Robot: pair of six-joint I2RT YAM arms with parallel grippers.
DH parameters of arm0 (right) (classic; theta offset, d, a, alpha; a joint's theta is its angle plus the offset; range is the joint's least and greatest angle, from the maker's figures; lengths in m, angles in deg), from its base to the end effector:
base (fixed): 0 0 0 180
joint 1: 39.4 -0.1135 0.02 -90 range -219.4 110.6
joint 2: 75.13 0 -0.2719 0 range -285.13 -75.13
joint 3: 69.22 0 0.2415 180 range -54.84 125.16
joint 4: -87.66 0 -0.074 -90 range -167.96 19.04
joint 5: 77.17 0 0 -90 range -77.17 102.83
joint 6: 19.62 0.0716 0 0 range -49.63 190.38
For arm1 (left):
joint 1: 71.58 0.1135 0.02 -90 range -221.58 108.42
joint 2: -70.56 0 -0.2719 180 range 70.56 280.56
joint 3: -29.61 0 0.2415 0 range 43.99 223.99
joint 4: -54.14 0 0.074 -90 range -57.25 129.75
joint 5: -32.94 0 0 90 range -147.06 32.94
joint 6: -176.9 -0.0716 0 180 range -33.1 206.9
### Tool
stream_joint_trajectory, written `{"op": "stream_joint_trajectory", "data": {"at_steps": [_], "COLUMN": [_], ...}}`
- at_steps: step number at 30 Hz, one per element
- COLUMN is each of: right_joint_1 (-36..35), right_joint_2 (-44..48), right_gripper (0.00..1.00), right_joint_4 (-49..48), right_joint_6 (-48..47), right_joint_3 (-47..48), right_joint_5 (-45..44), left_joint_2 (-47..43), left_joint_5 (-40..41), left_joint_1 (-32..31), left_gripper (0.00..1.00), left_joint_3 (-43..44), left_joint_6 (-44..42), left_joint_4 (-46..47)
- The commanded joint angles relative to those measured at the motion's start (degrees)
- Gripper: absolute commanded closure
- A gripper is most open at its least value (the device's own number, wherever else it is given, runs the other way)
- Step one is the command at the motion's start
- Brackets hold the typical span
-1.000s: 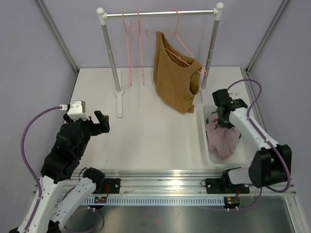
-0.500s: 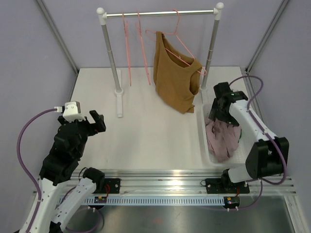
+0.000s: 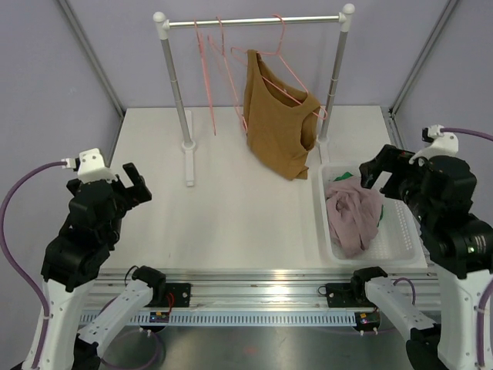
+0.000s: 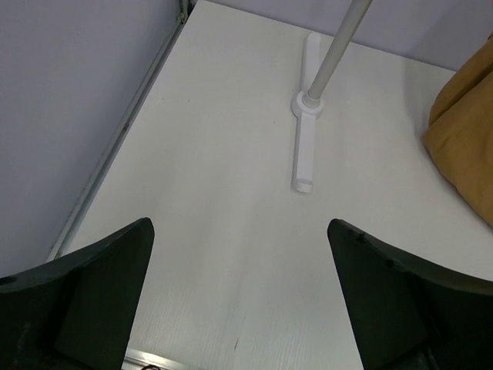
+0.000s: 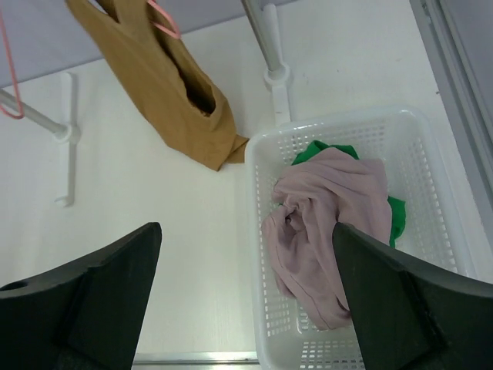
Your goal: Remove the tank top from the hanger
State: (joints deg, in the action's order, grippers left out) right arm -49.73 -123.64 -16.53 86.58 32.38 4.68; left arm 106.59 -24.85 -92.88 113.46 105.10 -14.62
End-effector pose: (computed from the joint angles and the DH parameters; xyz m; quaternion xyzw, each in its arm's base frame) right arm 0.1184 0.0113 0.4543 0.0818 0.8273 0.0692 0.5514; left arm 0.0958 0.0036 0.4043 -0.1358 0.7955 0.0311 0.5898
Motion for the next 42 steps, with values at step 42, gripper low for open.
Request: {"op": "stream_joint_trajectory", "data": {"at_steps": [42], "right_joint_1": [0.3], "right_joint_2": [11.5], "right_gripper": [0.01], "right_joint_4": [-4.5], "right_joint_6": [-5.5], "right_joint_3": [-15.8], "right_joint_5": [1.2], "left_joint_2": [-12.1], "left_joint_5": [-3.8], "left_joint_1": [0.3], "left_gripper": [0.01], "left_joint_3": [-7.2], "left_joint_6": [-1.2], "left_joint_4": [0.8]}}
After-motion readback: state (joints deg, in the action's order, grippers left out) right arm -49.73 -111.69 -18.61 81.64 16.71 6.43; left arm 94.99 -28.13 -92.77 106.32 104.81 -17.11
